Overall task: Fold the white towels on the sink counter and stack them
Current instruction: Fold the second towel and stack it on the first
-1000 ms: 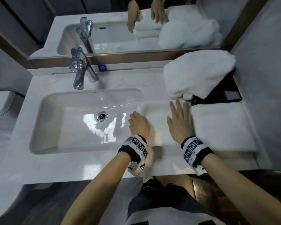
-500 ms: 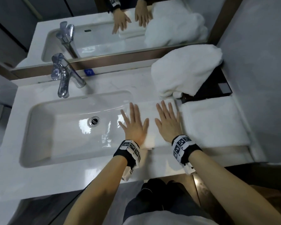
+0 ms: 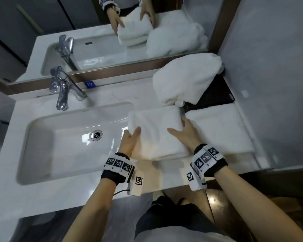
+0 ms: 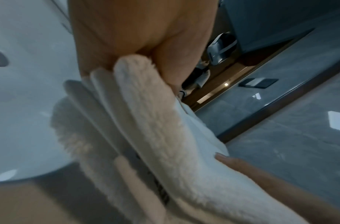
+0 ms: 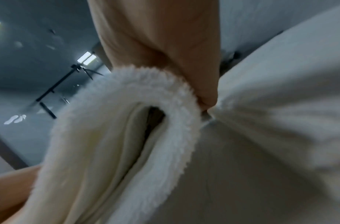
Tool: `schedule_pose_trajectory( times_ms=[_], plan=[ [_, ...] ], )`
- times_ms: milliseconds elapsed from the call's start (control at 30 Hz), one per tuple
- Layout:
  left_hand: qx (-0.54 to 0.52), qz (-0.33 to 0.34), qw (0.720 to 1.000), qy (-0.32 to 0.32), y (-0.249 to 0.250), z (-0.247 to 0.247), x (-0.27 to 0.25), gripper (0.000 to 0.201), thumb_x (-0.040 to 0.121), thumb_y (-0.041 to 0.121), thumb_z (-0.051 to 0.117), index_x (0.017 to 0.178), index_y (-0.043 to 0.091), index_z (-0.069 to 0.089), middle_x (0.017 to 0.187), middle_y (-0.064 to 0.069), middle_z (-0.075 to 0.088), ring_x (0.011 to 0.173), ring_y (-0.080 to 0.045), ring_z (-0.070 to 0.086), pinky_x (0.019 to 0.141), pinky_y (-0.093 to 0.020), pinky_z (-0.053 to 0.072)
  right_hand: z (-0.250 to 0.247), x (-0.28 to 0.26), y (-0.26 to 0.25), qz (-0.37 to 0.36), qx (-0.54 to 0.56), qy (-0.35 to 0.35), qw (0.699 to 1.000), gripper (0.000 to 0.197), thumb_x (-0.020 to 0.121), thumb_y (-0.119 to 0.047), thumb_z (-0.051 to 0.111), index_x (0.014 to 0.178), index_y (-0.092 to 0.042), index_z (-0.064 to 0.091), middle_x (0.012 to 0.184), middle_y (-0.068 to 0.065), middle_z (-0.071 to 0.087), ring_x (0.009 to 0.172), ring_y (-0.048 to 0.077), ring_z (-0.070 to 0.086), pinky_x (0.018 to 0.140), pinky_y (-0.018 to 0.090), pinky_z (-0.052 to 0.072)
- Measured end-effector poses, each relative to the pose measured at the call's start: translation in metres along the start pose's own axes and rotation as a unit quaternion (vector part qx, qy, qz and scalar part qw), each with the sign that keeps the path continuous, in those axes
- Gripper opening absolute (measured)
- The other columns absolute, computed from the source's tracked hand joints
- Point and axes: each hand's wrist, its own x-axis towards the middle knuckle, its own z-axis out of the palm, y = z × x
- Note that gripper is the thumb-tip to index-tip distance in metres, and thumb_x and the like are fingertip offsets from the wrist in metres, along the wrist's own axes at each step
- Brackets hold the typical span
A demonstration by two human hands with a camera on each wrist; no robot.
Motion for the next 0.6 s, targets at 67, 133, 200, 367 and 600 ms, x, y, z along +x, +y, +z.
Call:
schedule_pose_trajectory(
  times_ms=[67, 133, 200, 367, 600],
  plan=[
    [-0.005, 0.036, 0.999, -0.008, 0.014, 0.007, -0.013, 0.036, 0.092, 0.044, 0.050, 0.110, 0.014, 0.040, 0.097, 0.004, 0.056, 0.084, -0.011, 0.056, 0.059, -0.027, 0.043, -0.020, -0.006, -0.005, -0.023, 0.023, 0.018, 0.999, 0.078, 0.076, -0.036, 0.073, 0.141, -0.017, 0.035, 0.137, 0.001, 0.050, 0.121, 0.022, 0.051, 0.098, 0.034, 0.043],
    [0.018, 0.073, 0.997, -0.023, 0.028, 0.024, -0.024, 0.036, 0.093, 0.047, 0.048, 0.106, 0.014, 0.040, 0.097, 0.002, 0.055, 0.087, -0.015, 0.058, 0.059, -0.028, 0.044, -0.048, -0.013, -0.006, -0.045, 0.045, 0.041, 0.997, 0.073, 0.077, -0.034, 0.073, 0.140, -0.019, 0.039, 0.134, 0.000, 0.052, 0.118, 0.019, 0.053, 0.096, 0.033, 0.044],
    [0.076, 0.110, 0.990, -0.043, 0.040, 0.048, -0.035, 0.039, 0.093, 0.050, 0.043, 0.102, 0.013, 0.038, 0.093, 0.000, 0.054, 0.083, -0.016, 0.057, 0.057, -0.029, 0.044, -0.080, -0.019, -0.003, -0.059, 0.055, 0.072, 0.994, 0.069, 0.079, -0.031, 0.072, 0.140, -0.021, 0.041, 0.133, 0.000, 0.054, 0.114, 0.016, 0.053, 0.096, 0.033, 0.044],
    [0.161, 0.143, 0.969, -0.121, 0.057, 0.121, -0.058, 0.045, 0.095, 0.050, 0.037, 0.112, 0.008, 0.031, 0.097, -0.005, 0.057, 0.082, -0.026, 0.062, 0.069, -0.040, 0.056, -0.158, -0.029, 0.014, -0.067, -0.005, 0.142, 0.988, 0.063, 0.081, -0.024, 0.069, 0.138, -0.020, 0.041, 0.133, 0.003, 0.054, 0.114, 0.020, 0.053, 0.095, 0.034, 0.043],
    [0.148, 0.122, 0.975, -0.114, 0.056, 0.179, -0.069, 0.052, 0.097, 0.042, 0.039, 0.124, -0.002, 0.029, 0.130, -0.024, 0.050, 0.113, -0.039, 0.055, 0.092, -0.053, 0.049, -0.197, -0.023, 0.037, -0.091, -0.145, 0.196, 0.966, 0.057, 0.085, -0.017, 0.065, 0.137, -0.011, 0.042, 0.138, 0.012, 0.049, 0.124, 0.030, 0.047, 0.106, 0.037, 0.037]
  ],
)
